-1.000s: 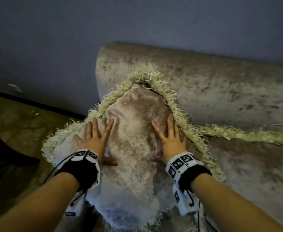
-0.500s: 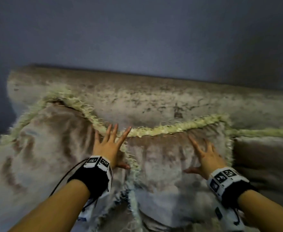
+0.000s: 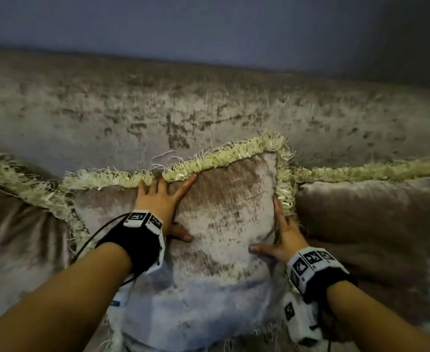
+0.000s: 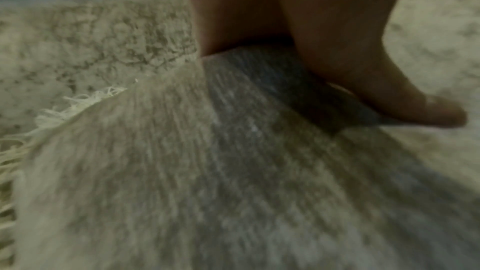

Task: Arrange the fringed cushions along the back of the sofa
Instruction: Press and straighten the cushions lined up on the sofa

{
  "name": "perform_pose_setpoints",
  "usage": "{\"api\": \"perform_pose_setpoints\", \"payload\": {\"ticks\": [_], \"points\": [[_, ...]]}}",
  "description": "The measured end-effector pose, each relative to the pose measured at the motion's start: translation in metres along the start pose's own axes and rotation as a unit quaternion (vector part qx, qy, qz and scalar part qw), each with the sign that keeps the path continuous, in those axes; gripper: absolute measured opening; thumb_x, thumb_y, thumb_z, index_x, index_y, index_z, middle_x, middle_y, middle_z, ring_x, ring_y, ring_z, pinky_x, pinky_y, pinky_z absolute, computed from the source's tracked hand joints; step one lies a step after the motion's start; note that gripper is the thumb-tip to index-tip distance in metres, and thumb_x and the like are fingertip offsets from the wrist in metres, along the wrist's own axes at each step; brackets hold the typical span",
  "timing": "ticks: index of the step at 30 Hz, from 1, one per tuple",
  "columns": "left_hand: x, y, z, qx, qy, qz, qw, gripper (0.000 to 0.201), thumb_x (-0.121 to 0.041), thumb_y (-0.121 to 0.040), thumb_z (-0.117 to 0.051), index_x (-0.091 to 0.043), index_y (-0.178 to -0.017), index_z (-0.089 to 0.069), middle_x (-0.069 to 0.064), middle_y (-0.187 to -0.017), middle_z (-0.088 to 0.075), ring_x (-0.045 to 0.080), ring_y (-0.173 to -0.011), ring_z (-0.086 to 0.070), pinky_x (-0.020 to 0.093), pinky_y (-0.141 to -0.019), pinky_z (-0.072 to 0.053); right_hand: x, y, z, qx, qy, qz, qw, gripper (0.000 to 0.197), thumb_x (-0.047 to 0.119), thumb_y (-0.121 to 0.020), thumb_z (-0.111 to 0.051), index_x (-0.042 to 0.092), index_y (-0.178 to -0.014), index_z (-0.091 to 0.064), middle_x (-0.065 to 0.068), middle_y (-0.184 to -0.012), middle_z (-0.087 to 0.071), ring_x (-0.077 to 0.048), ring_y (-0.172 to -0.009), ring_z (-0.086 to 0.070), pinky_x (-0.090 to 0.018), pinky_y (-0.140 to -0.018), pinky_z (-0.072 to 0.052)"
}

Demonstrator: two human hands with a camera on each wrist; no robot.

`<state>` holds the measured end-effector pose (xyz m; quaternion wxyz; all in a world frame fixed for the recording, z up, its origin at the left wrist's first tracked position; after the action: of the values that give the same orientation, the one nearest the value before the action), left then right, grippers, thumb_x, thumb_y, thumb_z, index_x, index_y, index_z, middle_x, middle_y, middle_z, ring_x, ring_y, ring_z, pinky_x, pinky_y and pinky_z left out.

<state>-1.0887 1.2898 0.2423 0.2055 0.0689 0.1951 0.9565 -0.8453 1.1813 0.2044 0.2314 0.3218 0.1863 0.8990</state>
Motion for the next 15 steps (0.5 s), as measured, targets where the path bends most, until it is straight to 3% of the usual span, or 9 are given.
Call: {"api": "perform_pose_setpoints", "payload": {"ticks": [2,5,8,15], "points": [[-0.001,0.005,-0.001,-0.018,-0.013,-0.013,1.000,0.125,-0.081,-0.053,-0.060,-0.046,-0.125,0.036,0.020,-0.142,-0.035,0.036,-0.135,-0.032,0.050,-0.114,-0.018,0.001,-0.005,-0.010,-0.015,-0.041,0.013,0.999,0.133,0.039,-0.054,-0.088,0.059,-0.129,0.019,-0.013,-0.151,-0.019,-0.036,-0.138,-0.028,-0.050,-0.112,-0.030],[0.000,0.012,-0.003,-0.016,0.001,-0.026,1.000,0.123,-0.081,-0.051,-0.061,-0.049,-0.124,0.033,0.015,-0.129,-0.044,0.034,-0.122,-0.041,0.041,-0.104,-0.033,-0.001,-0.002,-0.024,-0.036,-0.115,0.019,0.992,0.132,0.028,-0.053,-0.090,0.049,-0.141,0.006,-0.012,-0.147,-0.025,-0.033,-0.136,-0.031,-0.046,-0.113,-0.030],[-0.002,0.022,-0.004,-0.005,0.024,-0.031,0.999,0.123,-0.079,-0.051,-0.064,-0.049,-0.123,0.031,0.013,-0.123,-0.049,0.032,-0.116,-0.046,0.039,-0.099,-0.038,-0.002,0.002,-0.032,-0.021,-0.165,0.039,0.985,0.130,0.023,-0.050,-0.091,0.045,-0.145,-0.006,-0.007,-0.145,-0.037,-0.027,-0.133,-0.038,-0.043,-0.111,-0.033],[-0.013,0.059,0.017,-0.020,0.022,-0.038,0.999,0.125,-0.078,-0.052,-0.063,-0.041,-0.136,0.022,0.010,-0.117,-0.062,0.029,-0.110,-0.058,0.034,-0.085,-0.046,0.005,0.034,-0.009,0.019,-0.107,0.042,0.993,0.130,0.030,-0.048,-0.092,0.040,-0.146,-0.008,-0.003,-0.137,-0.052,-0.026,-0.126,-0.049,-0.034,-0.107,-0.039]]}}
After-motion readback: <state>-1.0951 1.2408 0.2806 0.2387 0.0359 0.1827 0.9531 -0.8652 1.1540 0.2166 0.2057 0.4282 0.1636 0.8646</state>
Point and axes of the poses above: each hand's wrist, its own y-axis away from the middle knuckle, its own z-axis out of the back of the hand, x = y × z, the point moved 10 cm from there along -y, towards the middle knuckle
